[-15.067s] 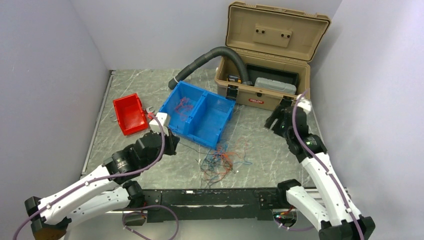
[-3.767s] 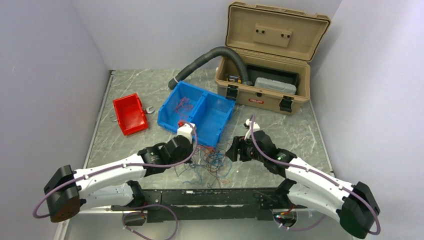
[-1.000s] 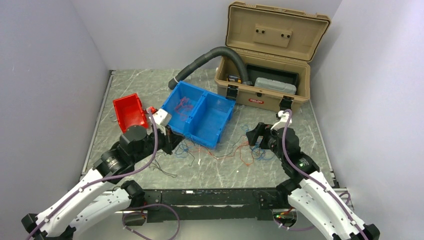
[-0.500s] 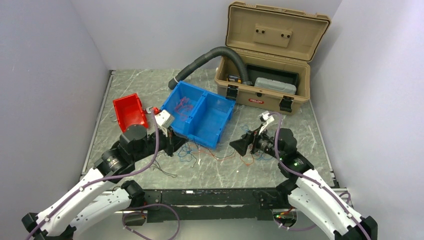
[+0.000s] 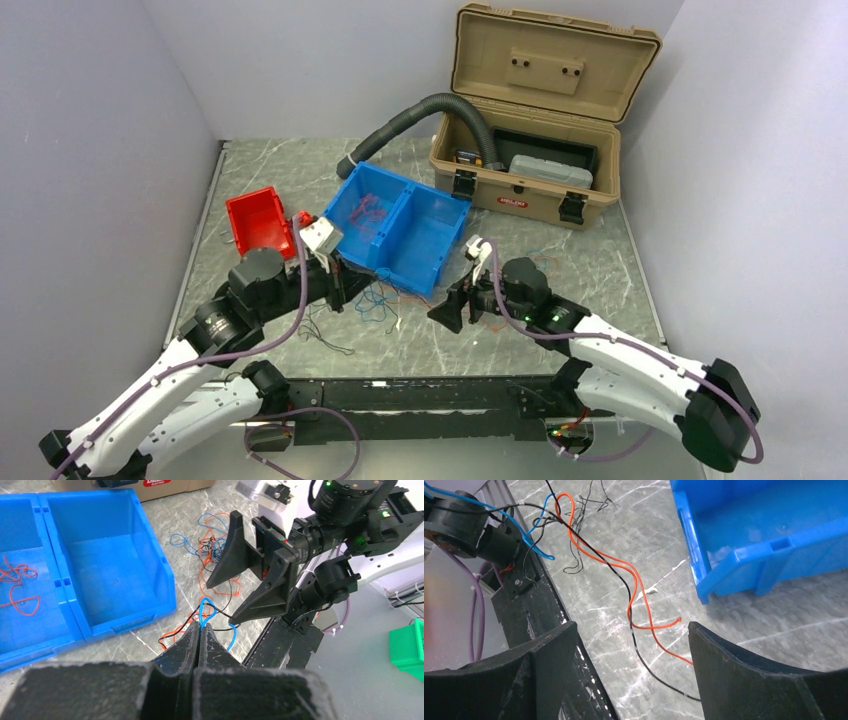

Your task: Untangle the cables

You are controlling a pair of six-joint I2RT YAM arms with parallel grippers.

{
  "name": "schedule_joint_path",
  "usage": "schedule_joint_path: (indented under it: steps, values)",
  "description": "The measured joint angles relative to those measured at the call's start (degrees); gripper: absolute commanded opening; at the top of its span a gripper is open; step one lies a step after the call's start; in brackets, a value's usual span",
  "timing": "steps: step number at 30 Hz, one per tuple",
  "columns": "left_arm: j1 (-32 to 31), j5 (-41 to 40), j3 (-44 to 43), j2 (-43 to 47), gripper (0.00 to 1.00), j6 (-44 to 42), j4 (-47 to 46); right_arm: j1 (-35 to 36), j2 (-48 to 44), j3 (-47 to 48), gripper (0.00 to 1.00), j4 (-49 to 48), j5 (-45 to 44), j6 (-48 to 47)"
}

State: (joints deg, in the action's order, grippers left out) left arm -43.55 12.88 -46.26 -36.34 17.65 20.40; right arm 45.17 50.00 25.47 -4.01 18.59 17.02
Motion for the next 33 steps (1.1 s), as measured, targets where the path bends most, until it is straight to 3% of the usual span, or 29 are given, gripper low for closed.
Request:
schedule_joint_path:
  steps: [9,13,19,26,28,30,31,33]
  values:
    - [0.00,3.56,-0.07,-0.70,0.00,0.11,-1.18,5.31,13.22,8.26,0.86,-9.03,1.86,-3.61]
    - [0.00,4.22,-0.09,-1.92,0.00,0.98,-2.25,6.47,15.89,8.74,0.77,-13.38,4.17,-3.72]
    - [0.02,4.96,-0.17,-5.73,0.00,3.45,-4.87,6.47,15.93,7.89,0.91,-20.63,8.59,-1.57]
    - [0.02,7.96,-0.17,-9.20,0.00,5.70,-8.20,6.54,15.61,5.97,0.90,-25.29,11.85,0.11]
    - [0.02,9.07,-0.17,-9.81,0.00,6.21,-9.49,6.64,15.61,5.97,0.81,-25.77,11.69,0.17]
    - [0.02,10.38,-0.17,-10.67,0.00,6.99,-10.88,6.71,15.63,5.97,0.60,-26.25,10.82,0.50]
    - [0.02,10.86,-0.17,-10.97,0.07,7.21,-11.34,6.75,15.61,5.95,0.43,-26.56,10.05,0.68]
    - [0.02,11.93,-0.17,-11.58,0.46,7.72,-12.20,6.80,15.56,5.84,0.16,-27.36,8.46,1.36]
